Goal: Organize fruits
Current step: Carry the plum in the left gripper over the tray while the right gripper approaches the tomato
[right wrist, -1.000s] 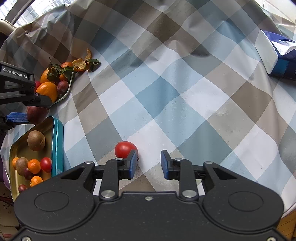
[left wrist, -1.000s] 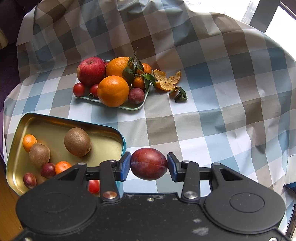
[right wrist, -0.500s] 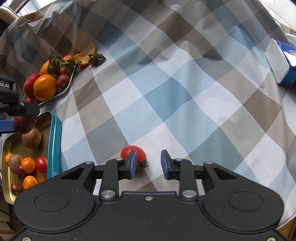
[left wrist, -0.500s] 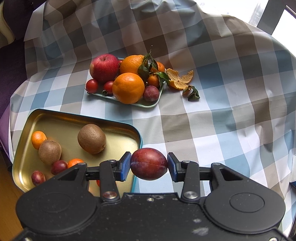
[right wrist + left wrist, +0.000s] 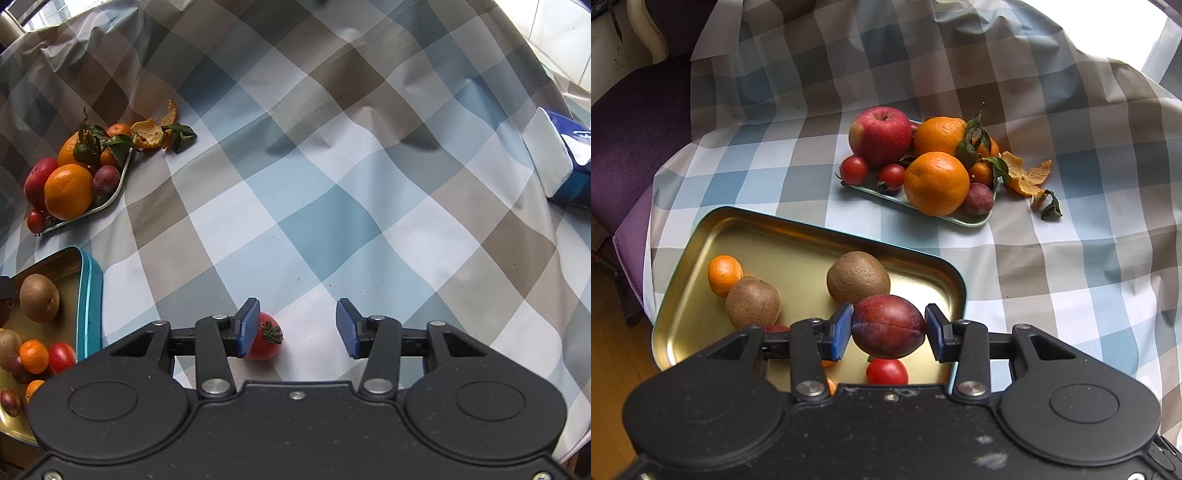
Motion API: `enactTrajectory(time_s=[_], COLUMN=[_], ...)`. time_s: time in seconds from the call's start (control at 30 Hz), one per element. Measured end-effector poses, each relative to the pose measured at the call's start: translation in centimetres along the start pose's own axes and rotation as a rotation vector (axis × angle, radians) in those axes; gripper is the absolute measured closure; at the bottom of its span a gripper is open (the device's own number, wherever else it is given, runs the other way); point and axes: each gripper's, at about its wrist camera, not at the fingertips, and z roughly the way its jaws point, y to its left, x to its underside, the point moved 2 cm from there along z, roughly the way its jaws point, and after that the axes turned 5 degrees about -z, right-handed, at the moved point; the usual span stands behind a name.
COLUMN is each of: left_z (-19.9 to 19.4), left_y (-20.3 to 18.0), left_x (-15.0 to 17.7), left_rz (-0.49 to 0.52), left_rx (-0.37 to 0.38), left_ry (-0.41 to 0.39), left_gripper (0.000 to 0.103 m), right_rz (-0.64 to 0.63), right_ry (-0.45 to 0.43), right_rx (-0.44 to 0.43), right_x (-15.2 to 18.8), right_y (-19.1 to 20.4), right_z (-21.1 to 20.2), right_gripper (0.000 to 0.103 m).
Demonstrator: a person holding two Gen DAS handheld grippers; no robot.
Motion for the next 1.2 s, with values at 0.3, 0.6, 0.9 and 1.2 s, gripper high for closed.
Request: enactTrajectory(time_s=[0.3,0.6,0.9,1.2], left_z=[-0.1,-0.3,0.0,1.0], left_y=[1.5,3.4,6.6,10.4], left_x=[-0.3,-0.5,-0.9,-1.1], left_rz=[-0.023,-0.058,-0.098,-0.135], left_rx=[0.025,0.024,-0.014,-0.04], left_ry=[0.007,0.007,0.006,0.034], left_gripper=[0.061,0.061,0.061,0.061], right_rz=[-0.02,-0.002,-0.043,-0.095], right_ry=[0.01,0.008,0.108,0.073], right_rx=[0.084,0.094,0.105,0.177], right_x=[0.2,0.1,-0.2,0.1], right_y=[-0.9,-0.7,-0.4,1.4], right_z=[0.3,0.5,2.8,2.3], right_gripper=[0.047,0.047,0.048,0.048])
